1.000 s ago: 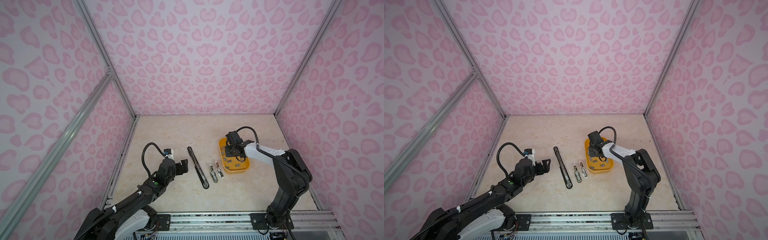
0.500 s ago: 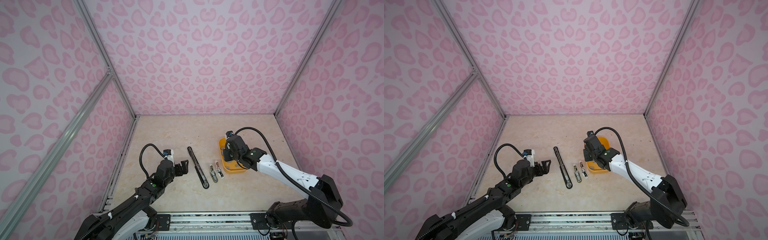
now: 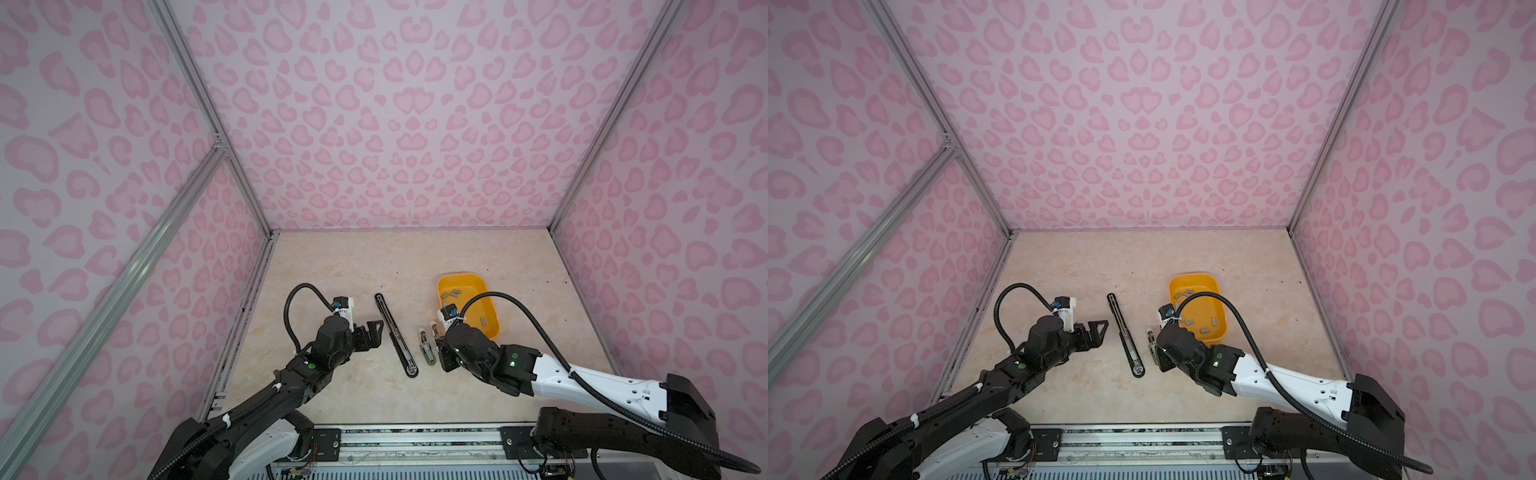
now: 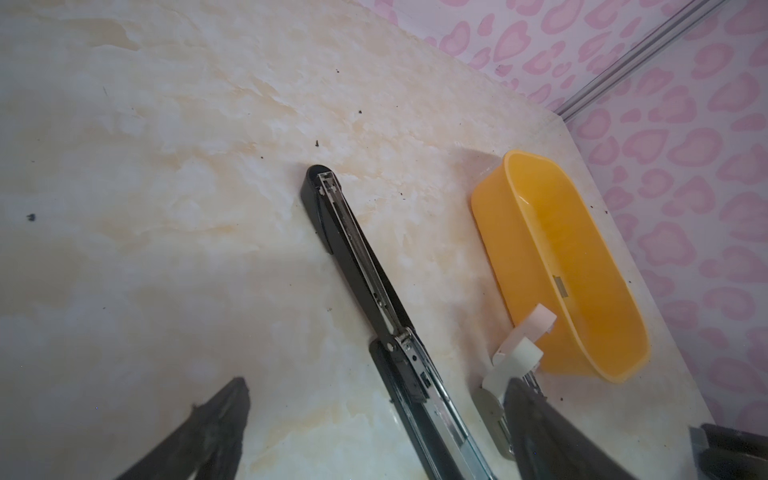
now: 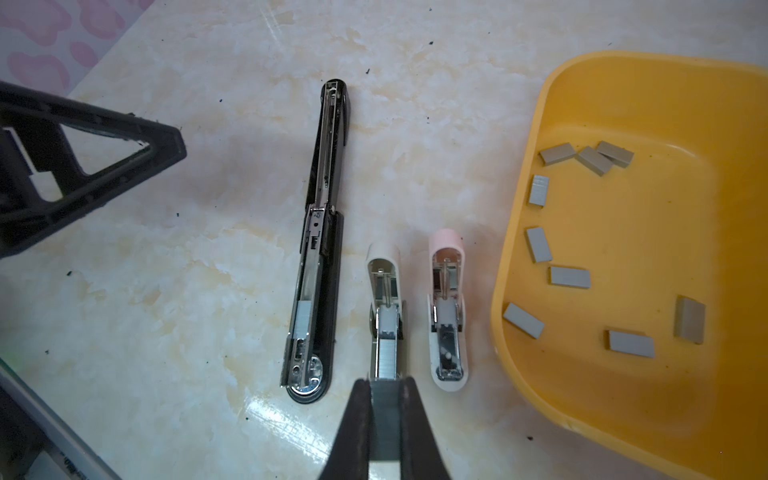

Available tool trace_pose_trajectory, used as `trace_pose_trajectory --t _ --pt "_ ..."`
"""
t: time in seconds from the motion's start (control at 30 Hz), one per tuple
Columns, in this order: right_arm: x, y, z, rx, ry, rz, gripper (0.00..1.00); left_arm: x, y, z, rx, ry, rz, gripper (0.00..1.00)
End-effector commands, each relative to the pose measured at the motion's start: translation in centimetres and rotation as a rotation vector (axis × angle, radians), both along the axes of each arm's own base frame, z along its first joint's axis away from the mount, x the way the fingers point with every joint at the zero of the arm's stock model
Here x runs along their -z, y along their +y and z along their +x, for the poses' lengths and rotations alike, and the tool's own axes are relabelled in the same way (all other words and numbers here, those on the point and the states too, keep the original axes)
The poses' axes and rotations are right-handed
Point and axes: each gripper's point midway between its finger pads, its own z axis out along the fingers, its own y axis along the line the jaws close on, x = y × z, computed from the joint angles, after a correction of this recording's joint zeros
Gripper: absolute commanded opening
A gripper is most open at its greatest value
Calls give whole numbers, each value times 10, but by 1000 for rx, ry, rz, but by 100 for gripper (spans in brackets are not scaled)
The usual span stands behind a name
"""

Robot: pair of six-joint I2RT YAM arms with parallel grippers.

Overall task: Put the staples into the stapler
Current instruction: 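Lift the strip and carry it with the right gripper to the pink stapler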

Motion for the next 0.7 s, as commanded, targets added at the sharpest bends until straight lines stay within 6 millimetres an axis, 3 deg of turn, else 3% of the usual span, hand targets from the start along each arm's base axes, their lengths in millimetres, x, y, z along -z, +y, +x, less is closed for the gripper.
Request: trace_pose_trajectory --t 0.0,0.3,0.67 --pt "0 7 -1 2 -5 21 7 -12 -7 3 34 -43 -23 97" --pt "17 19 -1 -43 -17 7 9 -17 -6 4 38 -69 -16 97" --pt "35 23 14 -17 -35 -62 8 -24 1 6 3 -107 -4 97"
